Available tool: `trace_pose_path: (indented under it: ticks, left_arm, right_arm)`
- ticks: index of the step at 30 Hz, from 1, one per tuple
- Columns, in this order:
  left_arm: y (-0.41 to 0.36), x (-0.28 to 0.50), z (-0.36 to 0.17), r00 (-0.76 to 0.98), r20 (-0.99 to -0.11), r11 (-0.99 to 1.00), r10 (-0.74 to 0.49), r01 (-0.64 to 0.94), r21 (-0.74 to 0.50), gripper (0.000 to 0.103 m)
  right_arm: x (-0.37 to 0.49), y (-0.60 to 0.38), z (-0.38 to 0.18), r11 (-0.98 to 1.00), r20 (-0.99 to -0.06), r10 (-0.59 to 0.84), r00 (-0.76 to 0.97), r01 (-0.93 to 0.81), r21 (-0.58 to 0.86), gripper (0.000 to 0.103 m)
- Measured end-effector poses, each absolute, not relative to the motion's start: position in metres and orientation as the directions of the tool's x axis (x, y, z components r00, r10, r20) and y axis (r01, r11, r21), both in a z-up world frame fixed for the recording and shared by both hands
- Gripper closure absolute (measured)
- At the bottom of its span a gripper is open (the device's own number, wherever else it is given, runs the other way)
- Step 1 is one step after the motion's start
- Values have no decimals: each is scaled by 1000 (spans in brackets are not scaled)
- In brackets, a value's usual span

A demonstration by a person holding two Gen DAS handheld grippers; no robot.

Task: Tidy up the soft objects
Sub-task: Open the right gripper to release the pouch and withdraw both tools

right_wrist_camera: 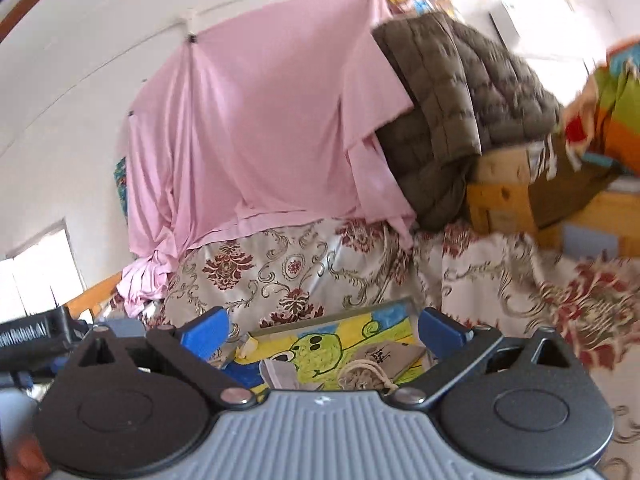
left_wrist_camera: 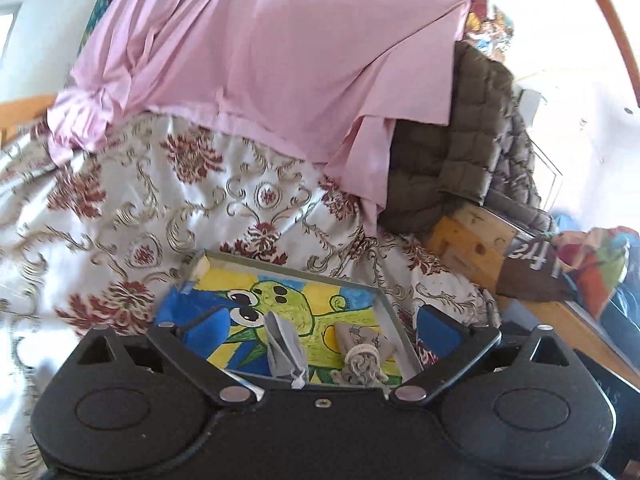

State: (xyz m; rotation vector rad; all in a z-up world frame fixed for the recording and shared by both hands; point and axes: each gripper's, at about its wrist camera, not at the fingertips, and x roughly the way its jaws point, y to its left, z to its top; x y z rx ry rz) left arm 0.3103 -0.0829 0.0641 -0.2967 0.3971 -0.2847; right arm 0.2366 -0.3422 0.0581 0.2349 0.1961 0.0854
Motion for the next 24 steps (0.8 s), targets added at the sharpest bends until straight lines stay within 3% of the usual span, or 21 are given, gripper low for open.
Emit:
trace_pose_path:
  ticks: [8,14,24]
  left_arm:
    - [-63,227,72,903,-283,921,-322,230,-315,1]
    - [-48,180,63,908,-290,939,-302,231,-254,1]
    - [-25,138,37,899,-333,945,-286,207,-252,1]
  right_arm:
    - [162,-310,50,989,-115,88,989,-73,131,0]
    - [123,-302,41,985,-81,94,992,-80,154,0]
    - [92,-284,14,985,-225,91,970,-54,163,0]
